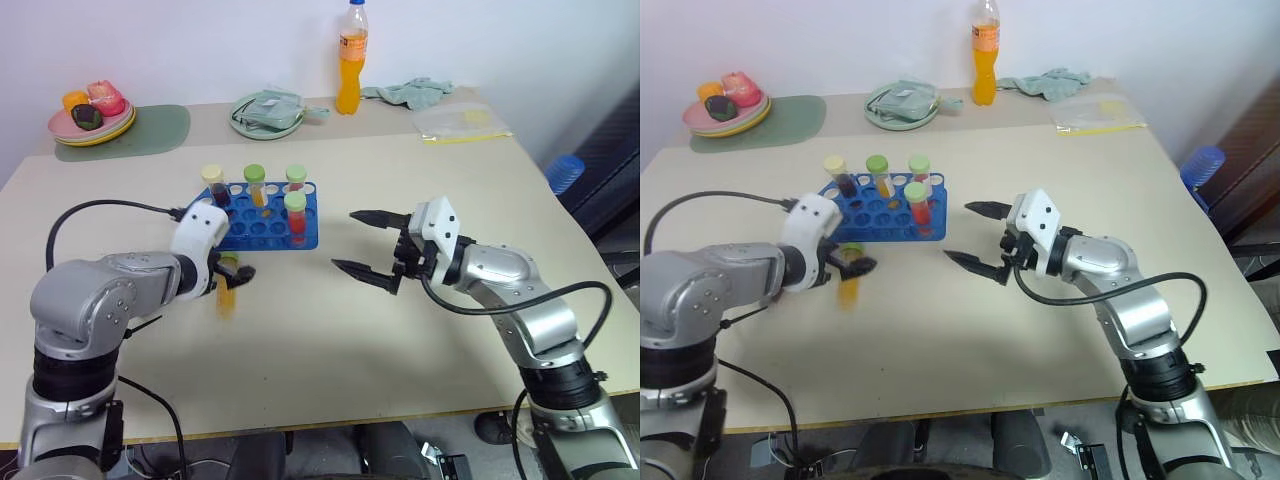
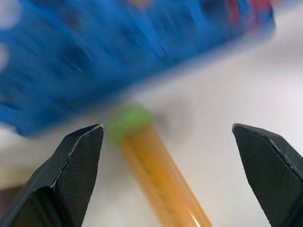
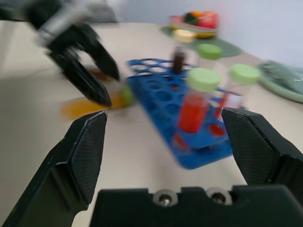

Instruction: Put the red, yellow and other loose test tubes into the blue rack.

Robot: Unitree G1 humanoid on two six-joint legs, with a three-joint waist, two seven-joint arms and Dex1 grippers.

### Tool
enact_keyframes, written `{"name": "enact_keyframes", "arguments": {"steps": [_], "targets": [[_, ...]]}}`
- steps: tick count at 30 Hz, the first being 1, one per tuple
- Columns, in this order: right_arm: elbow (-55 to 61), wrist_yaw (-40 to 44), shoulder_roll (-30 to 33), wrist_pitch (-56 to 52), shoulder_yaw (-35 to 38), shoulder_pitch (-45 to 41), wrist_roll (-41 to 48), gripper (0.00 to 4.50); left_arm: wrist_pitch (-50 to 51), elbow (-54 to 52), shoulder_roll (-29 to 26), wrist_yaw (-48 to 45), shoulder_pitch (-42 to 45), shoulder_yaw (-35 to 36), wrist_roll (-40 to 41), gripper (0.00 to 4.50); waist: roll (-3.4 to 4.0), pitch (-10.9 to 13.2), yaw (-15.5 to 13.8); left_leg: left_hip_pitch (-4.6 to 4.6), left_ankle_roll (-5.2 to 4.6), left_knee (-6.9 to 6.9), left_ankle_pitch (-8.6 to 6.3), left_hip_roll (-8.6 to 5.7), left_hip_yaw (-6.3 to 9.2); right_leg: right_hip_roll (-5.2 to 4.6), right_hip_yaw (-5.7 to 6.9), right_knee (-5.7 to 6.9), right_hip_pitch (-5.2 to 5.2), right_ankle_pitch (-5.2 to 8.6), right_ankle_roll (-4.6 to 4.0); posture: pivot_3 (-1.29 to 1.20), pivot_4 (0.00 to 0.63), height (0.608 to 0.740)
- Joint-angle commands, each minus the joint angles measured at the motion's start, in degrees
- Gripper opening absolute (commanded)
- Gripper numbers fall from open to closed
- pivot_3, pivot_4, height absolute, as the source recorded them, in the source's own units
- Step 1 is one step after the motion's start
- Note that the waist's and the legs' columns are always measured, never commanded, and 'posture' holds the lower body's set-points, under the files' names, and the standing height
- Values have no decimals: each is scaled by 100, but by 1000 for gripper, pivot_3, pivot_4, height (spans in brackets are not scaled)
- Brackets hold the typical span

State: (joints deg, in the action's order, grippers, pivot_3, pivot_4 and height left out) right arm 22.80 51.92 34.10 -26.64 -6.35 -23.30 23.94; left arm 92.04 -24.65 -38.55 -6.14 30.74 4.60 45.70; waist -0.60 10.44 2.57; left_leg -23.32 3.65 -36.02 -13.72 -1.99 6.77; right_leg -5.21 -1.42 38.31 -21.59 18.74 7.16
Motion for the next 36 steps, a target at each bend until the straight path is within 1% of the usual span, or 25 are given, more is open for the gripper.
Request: {"name": "enact_keyframes", "arguments": {"steps": [1,4,9,14,17,19,20,21,22,23,25,27,30,31,32,33,34,35,36], "targets": [[479,282,187,-274,82,-111,428,4226,46,336,-229,1059,381,-201,1239,4500,-4,2,-26,-1,0,-4,0,0,4,-1,0,-2,3,0,0,0,150,740],[593,357,291,-358,101,-77,517,4226,46,559,-406,2137,565,-537,2090,4500,-6,3,-45,-1,0,-10,0,-6,10,-10,0,-7,9,-1,1,0,150,740],[627,290,320,-265,27,67,388,4226,46,1034,-126,3608,615,-654,3035,4500,-8,4,-80,-3,0,-11,0,-9,10,-13,0,-7,6,-1,1,0,150,740],[715,165,278,-291,10,124,384,4226,46,1383,20,4539,662,-715,3808,4500,-8,3,-111,-4,1,-11,1,-10,7,-14,-3,-4,2,-1,1,0,150,740],[753,88,245,-276,-34,190,360,4286,46,1531,37,4925,755,-756,4006,3677,-8,3,-154,-4,1,-12,1,-10,4,-14,-4,-5,2,-1,1,0,150,740],[784,50,230,-269,-59,231,343,4286,46,1584,11,5111,810,-759,4163,2574,-8,3,-171,-4,2,-13,1,-11,3,-14,-4,-5,3,-1,1,0,150,740],[808,27,218,-280,-66,249,347,4286,42,1608,-16,5180,816,-752,4244,2133,-8,3,-171,-4,2,-14,1,-12,2,-14,-4,-5,3,-1,1,0,150,740],[819,8,207,-283,-76,259,348,4286,34,1629,-39,5245,820,-754,4293,1601,-8,3,-168,-4,2,-14,1,-12,2,-15,-5,-5,2,-1,1,0,150,740],[826,-10,196,-286,-97,266,346,4286,37,1629,-80,5288,833,-776,4316,1142,-9,3,-167,-4,2,-13,1,-12,1,-15,-5,-5,2,-1,1,0,150,740],[825,-23,192,-278,-116,269,341,4286,31,1620,-115,5314,849,-800,4343,826,-9,3,-168,-4,2,-13,1,-12,1,-14,-6,-5,0,-1,1,0,150,740],[858,-51,195,-281,-146,292,345,4286,-81,1476,-351,5209,840,-773,4618,771,-9,3,-165,-4,3,-13,2,-12,0,-14,-6,-5,1,-1,1,0,150,740],[876,-73,200,-302,-148,306,373,4286,-141,1142,-657,4835,842,-690,4791,771,-9,3,-155,-6,4,-12,2,-11,-1,-14,-6,-4,-3,-1,1,0,150,740],[851,-112,201,-313,-130,350,391,4286,-334,204,-1301,3691,564,-165,4647,771,-10,4,-146,-12,8,-9,5,-11,-6,-14,-7,-4,-10,-1,1,0,150,740],[825,-134,193,-301,-126,362,379,4286,-551,-73,-1464,3251,394,42,4403,771,-8,3,-148,-12,22,-7,12,-11,-11,-14,-7,-6,-11,-1,0,0,150,740],[711,-236,113,-342,-98,357,389,4286,-1301,-418,-1696,2717,90,152,3514,771,-6,2,-136,-11,27,-4,15,-11,-13,-15,-9,-7,-10,0,0,0,150,740],[637,-313,55,-375,-77,357,400,4286,-1906,-670,-1856,2287,-163,215,2793,771,-3,1,-137,-10,28,0,16,-9,-15,-14,-11,-8,-13,0,-1,0,150,740],[478,-453,-41,-409,-78,378,349,4286,-2692,-777,-1858,1999,-391,194,1969,771,-3,1,-154,-8,32,3,18,-9,-25,-14,-11,-10,-12,0,-2,0,150,740],[373,-546,-107,-432,-82,394,309,4286,-3239,-801,-1832,1792,-562,159,1404,771,-3,0,-168,-7,36,6,20,-9,-26,-12,-10,-9,-10,0,-3,0,150,740],[231,-684,-167,-363,-144,427,129,4286,-3910,-778,-1641,1569,-682,79,858,771,-4,1,-190,-5,39,7,22,-9,-26,-11,-9,-11,-7,-1,-4,0,150,740]]}}
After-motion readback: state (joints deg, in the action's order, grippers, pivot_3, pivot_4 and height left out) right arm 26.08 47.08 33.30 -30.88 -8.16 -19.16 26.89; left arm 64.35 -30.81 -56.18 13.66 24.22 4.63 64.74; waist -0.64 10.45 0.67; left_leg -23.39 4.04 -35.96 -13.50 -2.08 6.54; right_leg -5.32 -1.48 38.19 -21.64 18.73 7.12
